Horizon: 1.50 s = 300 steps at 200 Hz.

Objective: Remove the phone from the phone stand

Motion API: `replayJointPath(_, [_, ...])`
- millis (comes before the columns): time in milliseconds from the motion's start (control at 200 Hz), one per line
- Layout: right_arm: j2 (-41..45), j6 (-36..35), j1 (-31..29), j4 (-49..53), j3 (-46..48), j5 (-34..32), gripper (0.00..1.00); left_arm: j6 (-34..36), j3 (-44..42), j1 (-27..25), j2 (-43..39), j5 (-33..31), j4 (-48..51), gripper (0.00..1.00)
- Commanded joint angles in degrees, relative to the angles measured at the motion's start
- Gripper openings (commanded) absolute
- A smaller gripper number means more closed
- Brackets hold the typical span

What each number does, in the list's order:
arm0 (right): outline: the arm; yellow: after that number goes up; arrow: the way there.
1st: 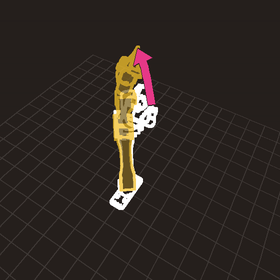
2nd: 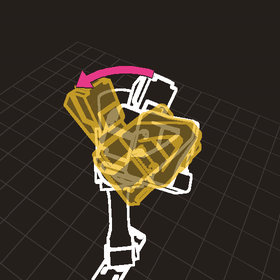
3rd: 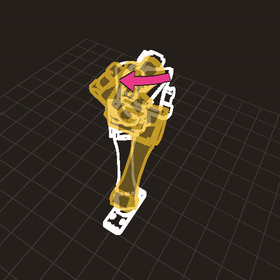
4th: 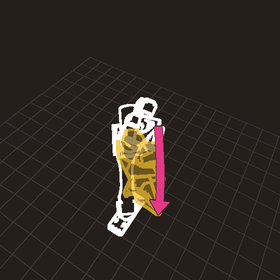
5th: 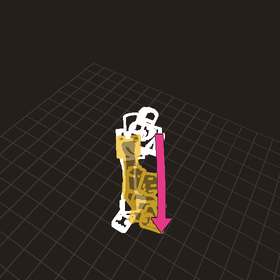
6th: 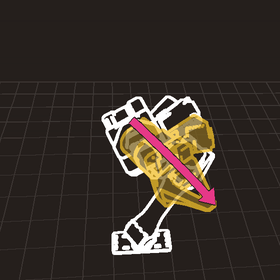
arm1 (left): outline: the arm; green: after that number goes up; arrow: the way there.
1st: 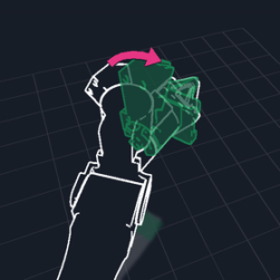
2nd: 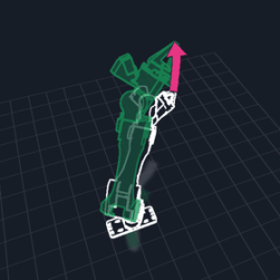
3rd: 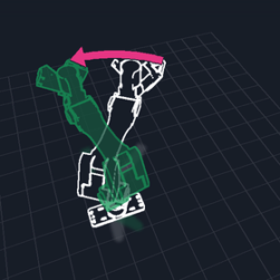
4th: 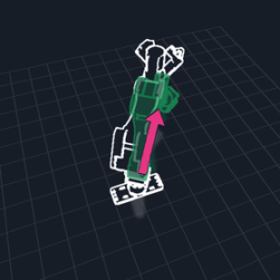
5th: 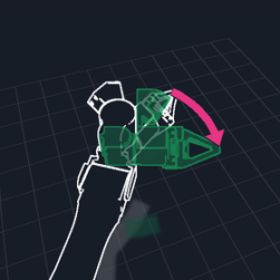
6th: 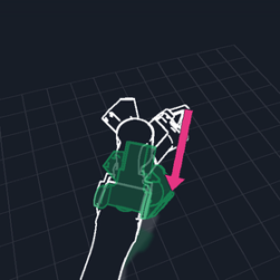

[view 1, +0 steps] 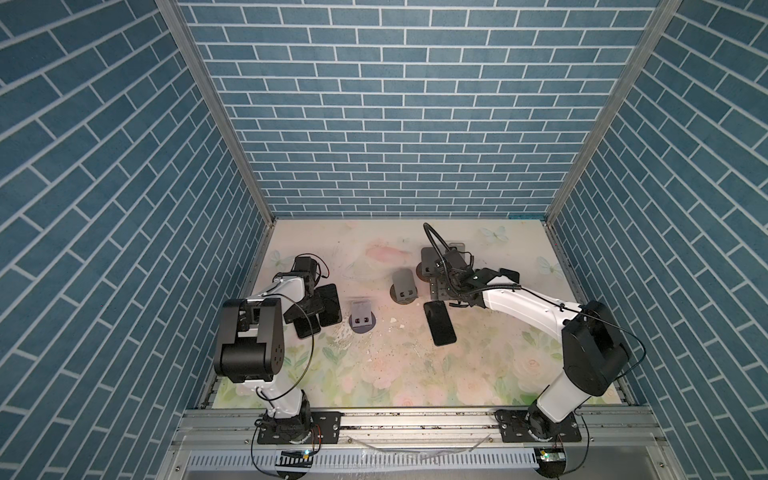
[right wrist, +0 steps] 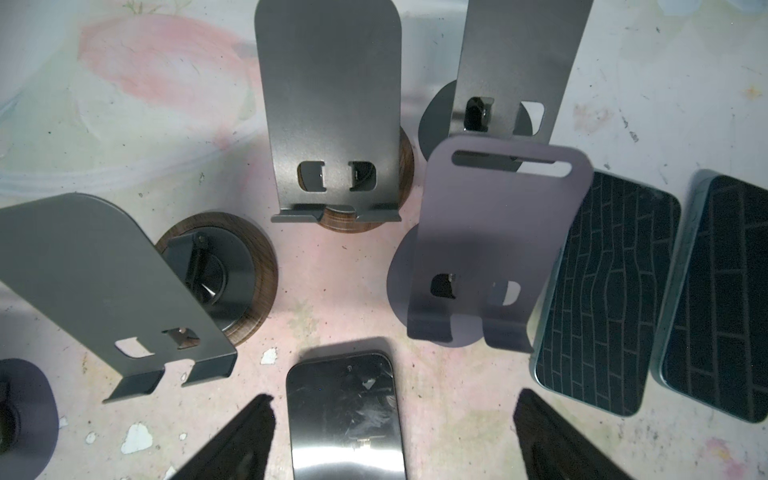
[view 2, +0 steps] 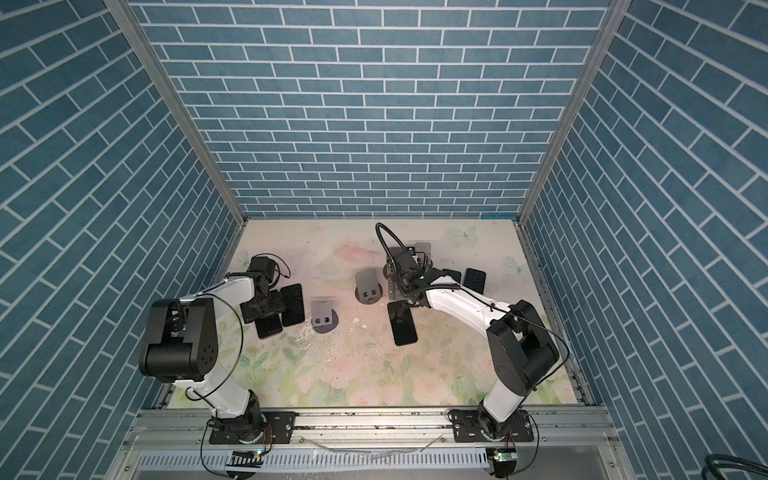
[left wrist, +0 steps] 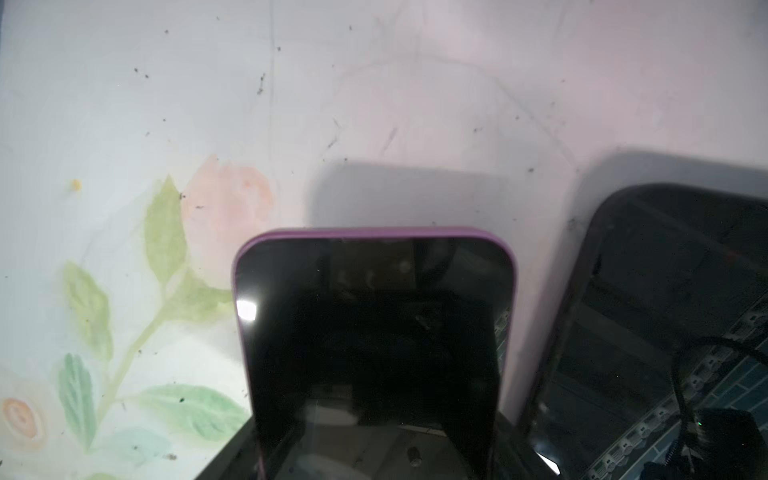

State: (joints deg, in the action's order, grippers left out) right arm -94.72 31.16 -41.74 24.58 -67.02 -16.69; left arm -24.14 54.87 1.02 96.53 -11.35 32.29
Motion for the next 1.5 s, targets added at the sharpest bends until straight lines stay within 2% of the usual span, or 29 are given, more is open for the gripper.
replayJointPath(0, [-0.8, -0.7, -0.3, -0.1, -2.5, 0.2, 0.91, 0.6, 0.9, 0.3, 1.8, 0.4, 1.9, 0.71])
replayJointPath(470, [-1.2, -0.7, -0.2, -0.2, -2.3, 0.0, 0.91, 0.9, 1.1, 0.3, 2.6, 1.7, 1.9, 0.83])
replayJointPath(800, [-1.3, -0.7, -0.3, -0.2, -2.6, 0.1, 0.91, 0.7, 0.9, 0.3, -1.0, 1.6, 2.6, 0.85])
replayJointPath(1215, [-1.8, -0.7, -0.2, -0.1, -3.0, 0.4, 0.91, -1.0, -3.5, 0.3, -18.6, 0.0, 0.3, 0.91])
replayJointPath(1375, [-1.9, -1.1, -0.3, 0.7, -3.5, -0.3, 0.91, -2.1, -7.9, 0.3, -29.1, -0.7, -3.0, 0.95])
replayJointPath(1415, [-1.9, -1.5, -0.3, 1.0, -3.7, -0.5, 0.91, -2.2, -9.1, 0.3, -32.1, -0.9, -4.0, 0.99])
replayJointPath(1495, [-1.7, -1.9, -0.3, 1.6, -3.8, -1.8, 0.91, -2.1, -11.8, 0.2, -38.0, -1.4, -6.7, 1.0])
